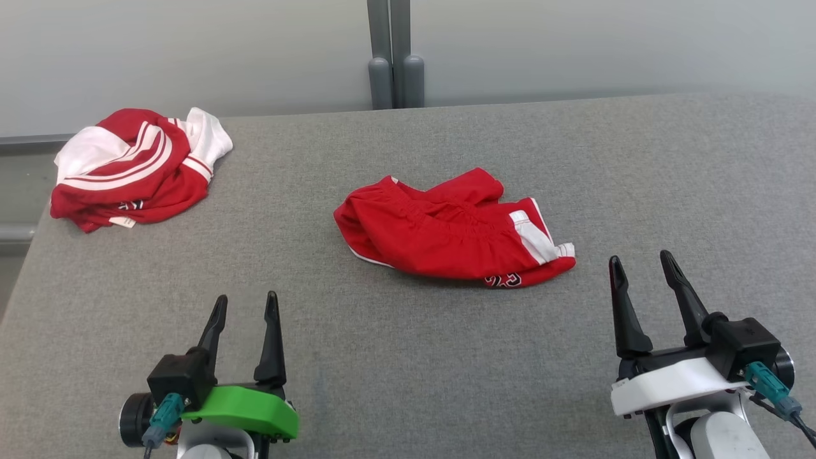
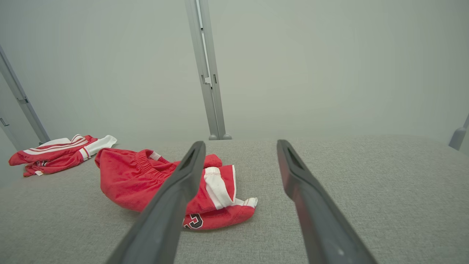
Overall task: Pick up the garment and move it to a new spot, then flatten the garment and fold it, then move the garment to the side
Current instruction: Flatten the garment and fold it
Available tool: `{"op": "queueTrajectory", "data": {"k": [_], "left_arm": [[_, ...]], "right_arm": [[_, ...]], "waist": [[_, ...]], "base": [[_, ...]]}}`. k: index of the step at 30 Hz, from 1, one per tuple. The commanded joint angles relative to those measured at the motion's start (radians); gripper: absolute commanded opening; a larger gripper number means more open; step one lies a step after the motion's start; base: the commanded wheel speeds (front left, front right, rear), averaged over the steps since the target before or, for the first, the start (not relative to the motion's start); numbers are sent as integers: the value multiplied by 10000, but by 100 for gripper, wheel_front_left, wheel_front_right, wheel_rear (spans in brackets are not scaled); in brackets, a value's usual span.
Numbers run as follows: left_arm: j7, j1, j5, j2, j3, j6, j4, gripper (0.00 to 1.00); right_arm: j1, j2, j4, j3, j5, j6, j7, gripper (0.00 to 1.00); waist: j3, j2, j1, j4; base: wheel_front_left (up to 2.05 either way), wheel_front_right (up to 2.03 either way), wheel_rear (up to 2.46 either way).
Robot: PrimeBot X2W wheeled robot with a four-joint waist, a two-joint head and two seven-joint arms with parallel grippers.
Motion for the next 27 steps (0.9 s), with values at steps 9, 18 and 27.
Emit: {"op": "queueTrajectory", "data": {"k": [9,18,27], "left_arm": [[168,-1214,536,34,-731,-457,334,100],[1354,-3609,680,-141,-2399,-1230,1608,100],[2182,-5912,-445,-246,-4607,-1390,3619,100]], "right_arm": [[-333,-22,-78,-3,-74,4,-35,100],[-709,-23,-77,60,52,4,-35,100],[-1029,-19,-132,213,245,4,-33,100]], "waist": [[485,-1,0,-290],[1200,-1,0,-1304],[2048,-1,0,-2377]], "base": [[0,0,0],[0,0,0],[0,0,0]]}}
